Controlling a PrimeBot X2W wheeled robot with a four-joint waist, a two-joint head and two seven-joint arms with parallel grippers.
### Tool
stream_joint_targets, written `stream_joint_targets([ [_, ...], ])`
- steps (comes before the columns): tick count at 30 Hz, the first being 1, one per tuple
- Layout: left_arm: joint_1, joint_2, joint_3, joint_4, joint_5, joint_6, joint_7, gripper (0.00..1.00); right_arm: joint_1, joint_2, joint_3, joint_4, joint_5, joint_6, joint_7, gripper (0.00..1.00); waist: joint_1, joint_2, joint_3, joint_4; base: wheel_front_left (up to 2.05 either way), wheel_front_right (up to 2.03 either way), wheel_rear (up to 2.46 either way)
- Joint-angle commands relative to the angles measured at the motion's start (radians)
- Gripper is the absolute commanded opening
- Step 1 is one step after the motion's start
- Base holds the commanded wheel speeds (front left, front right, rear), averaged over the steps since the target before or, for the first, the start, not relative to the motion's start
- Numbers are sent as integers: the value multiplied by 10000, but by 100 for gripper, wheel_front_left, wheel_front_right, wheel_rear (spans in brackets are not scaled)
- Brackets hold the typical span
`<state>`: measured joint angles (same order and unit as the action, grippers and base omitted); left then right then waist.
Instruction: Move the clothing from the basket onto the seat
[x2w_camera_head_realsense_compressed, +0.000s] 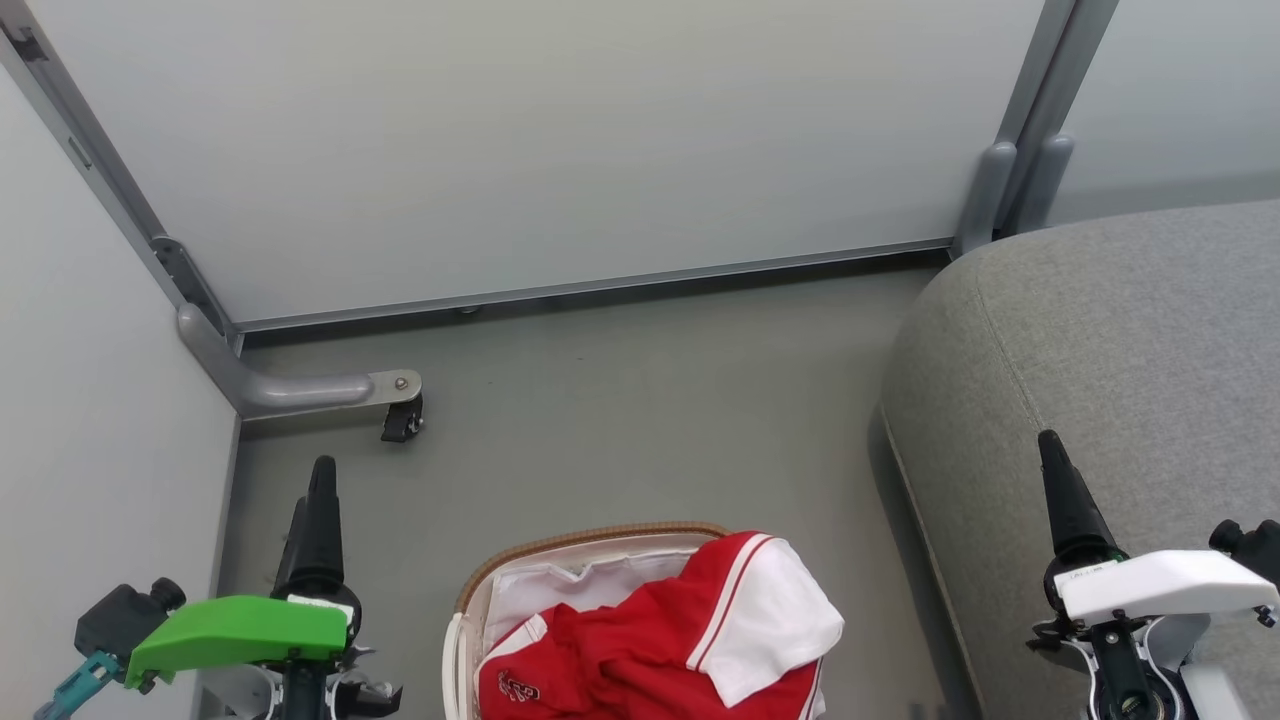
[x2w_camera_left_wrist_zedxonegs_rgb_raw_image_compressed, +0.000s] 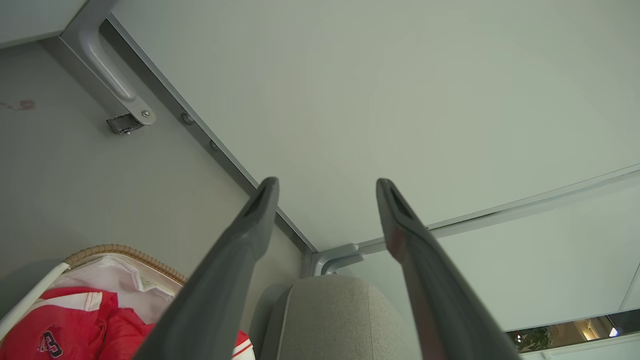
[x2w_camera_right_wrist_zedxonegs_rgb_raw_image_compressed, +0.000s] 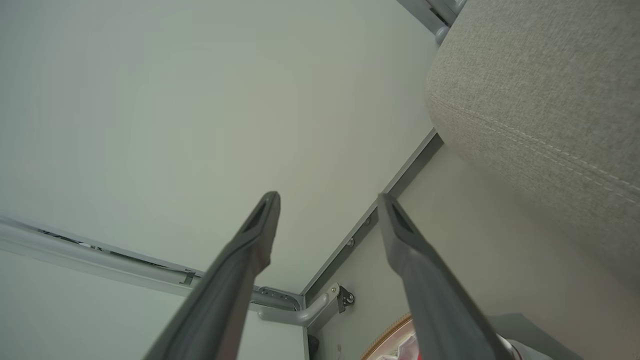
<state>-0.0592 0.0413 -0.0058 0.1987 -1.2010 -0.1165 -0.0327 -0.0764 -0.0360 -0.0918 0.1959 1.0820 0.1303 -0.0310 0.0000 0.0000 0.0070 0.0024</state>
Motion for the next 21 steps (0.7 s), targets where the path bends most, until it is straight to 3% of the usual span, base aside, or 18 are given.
stream_joint_targets([
  [1,-211,55,-78,-210,483,85,-107,100,-6,-71,69,-220,-480,2,-118,100,0,0,2,1,0,0,0],
  [11,-8,65,-518,-286,2754,211,-453,100,114,-88,376,-355,-2617,3,-474,100,0,0,4,7,0,0,0],
  [21,222,75,-620,-159,4349,310,-766,100,182,-102,488,-359,-4232,3,-788,100,0,0,1,27,0,0,0],
])
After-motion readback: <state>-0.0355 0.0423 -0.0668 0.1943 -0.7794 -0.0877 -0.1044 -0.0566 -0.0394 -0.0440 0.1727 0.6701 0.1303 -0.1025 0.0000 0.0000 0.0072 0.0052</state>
